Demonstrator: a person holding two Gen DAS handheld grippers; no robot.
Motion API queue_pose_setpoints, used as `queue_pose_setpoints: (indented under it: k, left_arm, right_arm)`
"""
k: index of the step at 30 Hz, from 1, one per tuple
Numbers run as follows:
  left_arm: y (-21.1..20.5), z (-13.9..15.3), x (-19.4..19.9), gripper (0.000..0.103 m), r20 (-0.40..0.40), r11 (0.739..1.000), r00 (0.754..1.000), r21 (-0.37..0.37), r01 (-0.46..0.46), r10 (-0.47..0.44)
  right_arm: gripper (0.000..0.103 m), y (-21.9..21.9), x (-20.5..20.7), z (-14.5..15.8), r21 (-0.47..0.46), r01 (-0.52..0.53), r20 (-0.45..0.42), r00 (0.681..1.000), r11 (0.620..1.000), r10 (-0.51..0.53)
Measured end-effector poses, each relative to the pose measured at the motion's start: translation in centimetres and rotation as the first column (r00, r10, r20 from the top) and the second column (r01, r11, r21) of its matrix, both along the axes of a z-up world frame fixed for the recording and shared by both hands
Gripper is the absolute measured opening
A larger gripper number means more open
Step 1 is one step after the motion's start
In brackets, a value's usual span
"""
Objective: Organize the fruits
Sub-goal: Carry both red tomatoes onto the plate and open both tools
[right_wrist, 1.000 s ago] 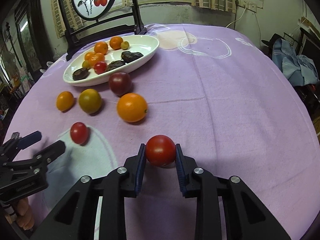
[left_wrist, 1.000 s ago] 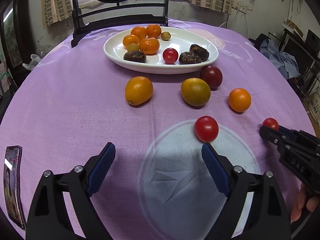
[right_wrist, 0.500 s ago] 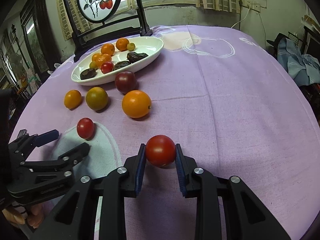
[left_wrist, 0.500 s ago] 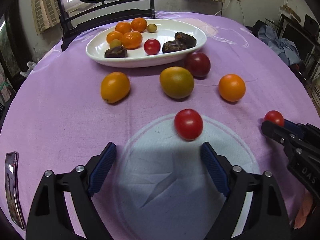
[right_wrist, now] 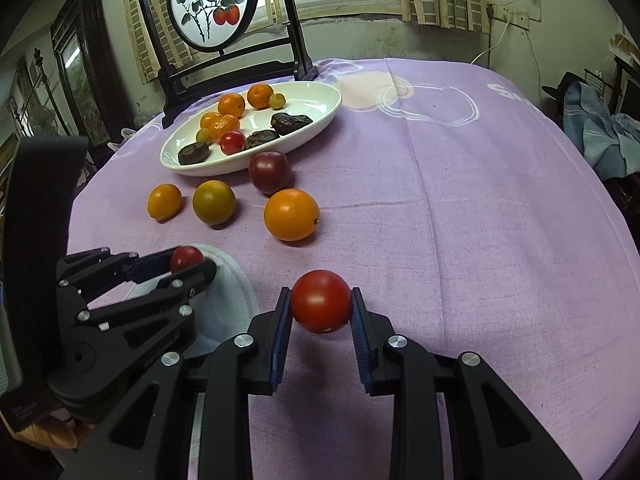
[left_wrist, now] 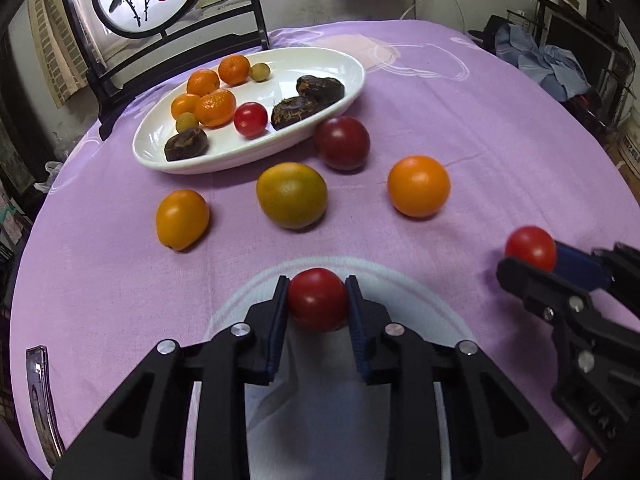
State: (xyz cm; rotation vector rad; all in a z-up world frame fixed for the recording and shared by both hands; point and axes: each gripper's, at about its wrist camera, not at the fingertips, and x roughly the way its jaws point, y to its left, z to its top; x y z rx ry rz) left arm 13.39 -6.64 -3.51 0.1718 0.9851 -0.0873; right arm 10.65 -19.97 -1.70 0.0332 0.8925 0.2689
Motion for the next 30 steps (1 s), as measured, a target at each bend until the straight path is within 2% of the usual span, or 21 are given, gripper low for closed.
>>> queue_pose_setpoints:
  k: [3,11,16,19,22,26,30]
  left_arm:
    - [0.8,0.5,-0.8,0.028,-0.016,1.0,1.0,-0.03,0.005,-0.005]
    - [4.9,3.6,-2.8,0.027,0.031,0.993,0.998,-0.108,-0.042,0.045]
    - [6.5,5.3,-2.5,0.027,0.065,0.992,0.996,-0.112,-0.059,0.066]
    - [6.9,6.3,-1.6,0.027,0.08,0.992,0.994,-0.11,-0.061,0.07]
    - [7.1,7.6,-0.2,0.027,0.115,0.993,0.99,-0.098,-0.069,0.08]
    - [7.9,8.6,2.6,0.027,0.127,0.988,0.985,-0.115,-0.105,0.12]
    - [8.5,8.8,5.4,0.027,0.152,0.985,0.975,-0.095,-0.147,0.16]
  right_arm:
    - [0.029,0.2,-0.1,0.0,-0.004,-0.006,0.007,1.0,1.0,0.006]
    - [0.029,1.1,-0.7,0.2,-0.017,-0.038,0.04,0.998,0.999,0.039]
    - [0.029,1.4,-0.5,1.0,0.011,-0.029,0.053,0.998,1.0,0.029]
    - [0.029,1.9,-0.3,2.5,0.028,-0.046,0.078,0.996,0.999,0.044]
    - [0.029,3.1,0.5,3.9,-0.005,-0.071,0.112,0.991,0.997,0.071]
    - [0.029,4.7,2.7,6.0,-0.023,-0.096,0.16,0.982,0.995,0.099]
    - [0.029,6.1,6.0,6.6,-0.035,-0.112,0.157,0.981,0.993,0.116]
